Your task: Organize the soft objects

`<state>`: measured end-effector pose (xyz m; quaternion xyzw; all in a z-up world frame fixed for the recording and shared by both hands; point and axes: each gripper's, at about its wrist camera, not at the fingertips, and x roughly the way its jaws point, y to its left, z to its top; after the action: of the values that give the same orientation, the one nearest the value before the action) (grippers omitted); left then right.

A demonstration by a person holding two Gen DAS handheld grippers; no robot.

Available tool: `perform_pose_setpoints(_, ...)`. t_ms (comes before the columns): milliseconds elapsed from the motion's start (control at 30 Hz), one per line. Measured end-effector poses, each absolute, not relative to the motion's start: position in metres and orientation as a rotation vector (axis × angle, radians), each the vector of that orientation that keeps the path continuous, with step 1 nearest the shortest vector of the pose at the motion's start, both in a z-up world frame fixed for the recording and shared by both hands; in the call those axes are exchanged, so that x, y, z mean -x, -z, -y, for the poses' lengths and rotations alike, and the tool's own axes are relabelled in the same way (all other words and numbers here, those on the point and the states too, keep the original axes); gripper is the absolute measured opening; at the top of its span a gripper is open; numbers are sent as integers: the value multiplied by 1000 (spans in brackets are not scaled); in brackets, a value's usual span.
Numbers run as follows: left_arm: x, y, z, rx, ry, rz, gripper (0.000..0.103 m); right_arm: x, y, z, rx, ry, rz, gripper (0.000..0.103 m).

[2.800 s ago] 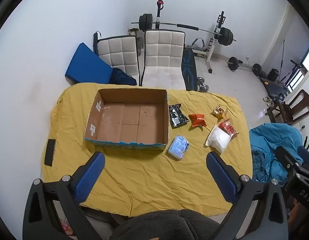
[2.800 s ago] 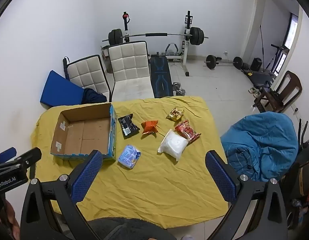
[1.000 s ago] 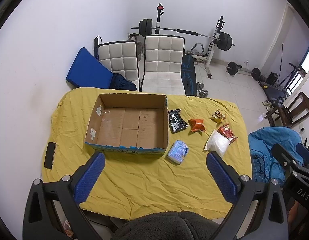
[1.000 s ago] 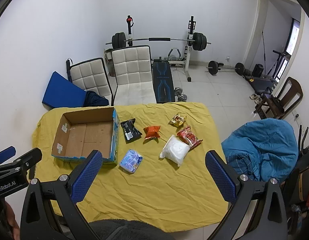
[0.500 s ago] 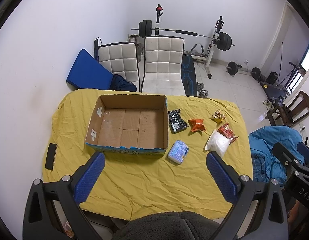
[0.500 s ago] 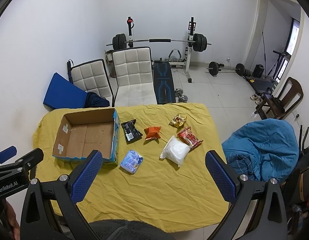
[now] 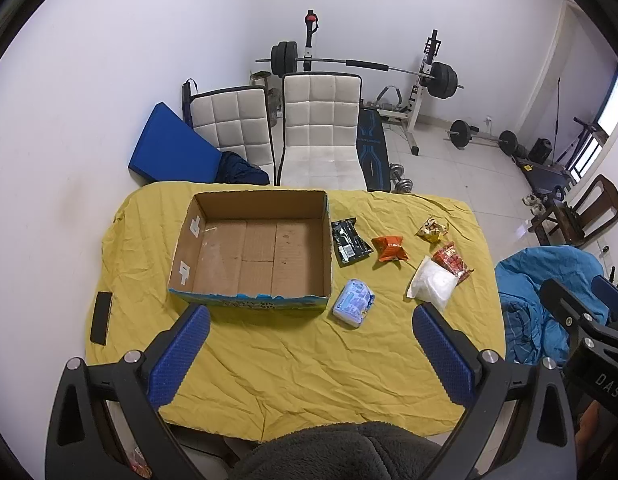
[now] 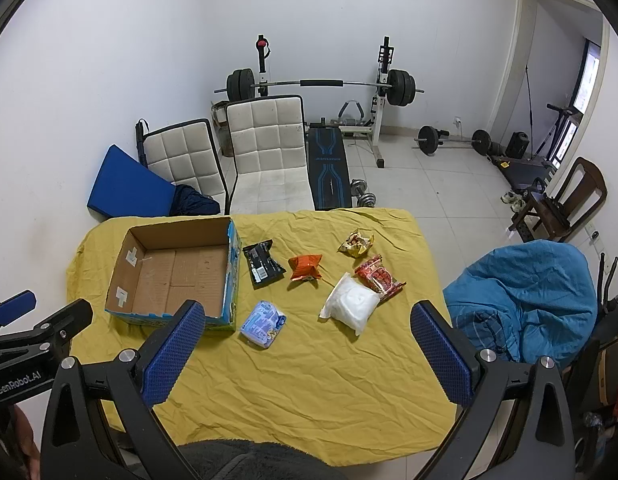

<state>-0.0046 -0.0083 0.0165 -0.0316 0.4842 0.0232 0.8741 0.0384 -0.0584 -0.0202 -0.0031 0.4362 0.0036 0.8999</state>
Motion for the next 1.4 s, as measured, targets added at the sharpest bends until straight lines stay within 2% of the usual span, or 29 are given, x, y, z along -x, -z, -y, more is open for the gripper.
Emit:
perform_pose_setpoints(500,3,-13,11,72,-43,-1021,103,-37,25,63,-3,-5,-905,103)
perform_pose_setpoints(767,-47,30,41,16,0,-1070,103,-65,57,97,-57,51,-982,103)
perform_pose_setpoints(1000,-111,123,75,-68,103,-1231,103,-129,153,153,-73,33,-1165,103)
perform_pose_setpoints(1167,-151,207,116,-225,147,-1386,103,-190,245,174,56,-60,-1280,103)
perform_pose_setpoints(1400,-176,301,135,-286,152,-1561,103,-270,366,165,337,-220,-1410,103)
